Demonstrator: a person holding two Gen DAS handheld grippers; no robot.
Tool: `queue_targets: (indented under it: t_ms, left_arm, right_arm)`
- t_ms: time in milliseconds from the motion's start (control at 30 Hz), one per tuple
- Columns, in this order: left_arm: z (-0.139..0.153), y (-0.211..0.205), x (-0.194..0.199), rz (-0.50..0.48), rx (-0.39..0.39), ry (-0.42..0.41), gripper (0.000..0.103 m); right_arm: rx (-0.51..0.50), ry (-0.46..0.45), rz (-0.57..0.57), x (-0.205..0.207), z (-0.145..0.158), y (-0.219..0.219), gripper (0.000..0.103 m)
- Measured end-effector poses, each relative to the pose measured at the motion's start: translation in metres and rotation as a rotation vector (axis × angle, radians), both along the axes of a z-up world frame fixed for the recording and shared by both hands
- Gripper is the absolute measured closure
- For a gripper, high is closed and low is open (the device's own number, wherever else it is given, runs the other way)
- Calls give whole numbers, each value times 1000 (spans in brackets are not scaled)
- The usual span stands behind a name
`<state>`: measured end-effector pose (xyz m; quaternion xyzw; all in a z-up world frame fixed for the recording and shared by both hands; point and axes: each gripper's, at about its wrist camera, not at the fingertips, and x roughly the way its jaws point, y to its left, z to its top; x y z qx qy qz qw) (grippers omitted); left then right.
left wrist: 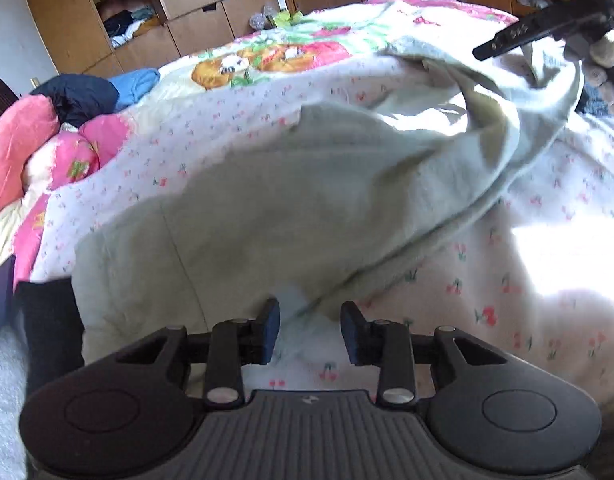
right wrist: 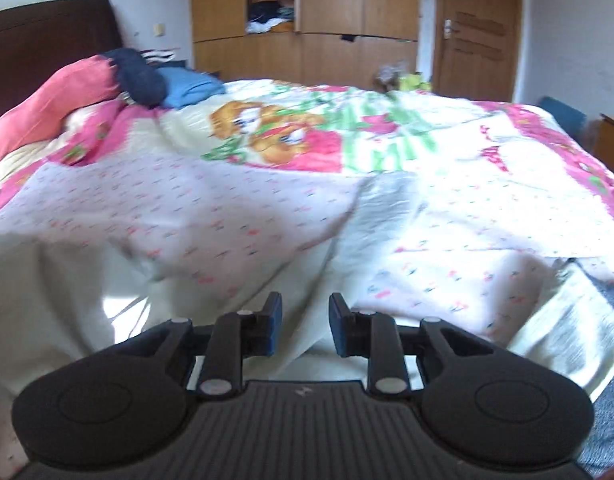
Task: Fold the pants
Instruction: 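Open both grippers and release the folded pants, then grasp the pant leg cuff with the right gripper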
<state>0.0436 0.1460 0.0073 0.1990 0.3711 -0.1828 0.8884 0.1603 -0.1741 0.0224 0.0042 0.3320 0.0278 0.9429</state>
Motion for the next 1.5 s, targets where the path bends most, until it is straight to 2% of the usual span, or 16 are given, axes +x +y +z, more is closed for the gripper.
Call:
queue_targets:
  t_ms: [100,233,267,300,333,367,467,500,533,733,933,1067,1300,1400,1467,1500]
  left_arm:
    - [22,-32,17,-17,-62,-71,55]
    - [22,-96,55,-84,-197,-85,55]
    - [21,-115,59,-117,-242,-74,55]
    - [16,-132,67,-149,-275,-66,55]
    - [12,-147,74,-174,-294,-59,55]
    - [7,-162,80,-192,-305,-48,55]
    - [-5,-195,94,-230,-324,7,54]
    - [-6,-200,94,-237,-313,12,55]
    - [-7,-203,91,-239,-297,2,55]
    - [2,-209,69,-213,-247,-22,54]
    - [15,-224,53,-254,-211,-52,53]
    - [7,-239,51,-286,-222,-15,51]
    - [-11,-257,46,-366,-168,10,51]
    - [-16,-260,45,-372,-159,14,50]
    - [-17,-262,43,-376,-160,4,50]
    - [-18,-262,42,-380,-164,-2,50]
  right_arm:
    - [-33,-16,-35,41,-6,-20,77]
    - [-42,6,-74,112,-23,-34,76]
    - [-65,21,-67,128,-29,-35,73]
    - [-84,61,-61,146,-36,-35,63]
    - [-85,91,-74,161,-43,-35,58]
    - [-81,103,-78,172,-48,-37,58]
    - [-127,118,-90,188,-57,-42,69]
    - [-121,124,-90,189,-58,-46,100]
    - [-83,138,-98,190,-57,-55,103]
    - [185,-13,-187,116,-4,-127,103]
    - [364,-100,-300,28,18,-183,103]
    - [418,-151,-387,-24,13,-217,103]
    - [468,-59,-386,-41,-25,-235,96]
    - [463,-61,-405,-40,-23,-233,84]
    - [422,-103,-426,-42,-11,-228,80]
    - [412,-113,-421,-42,-5,-224,73]
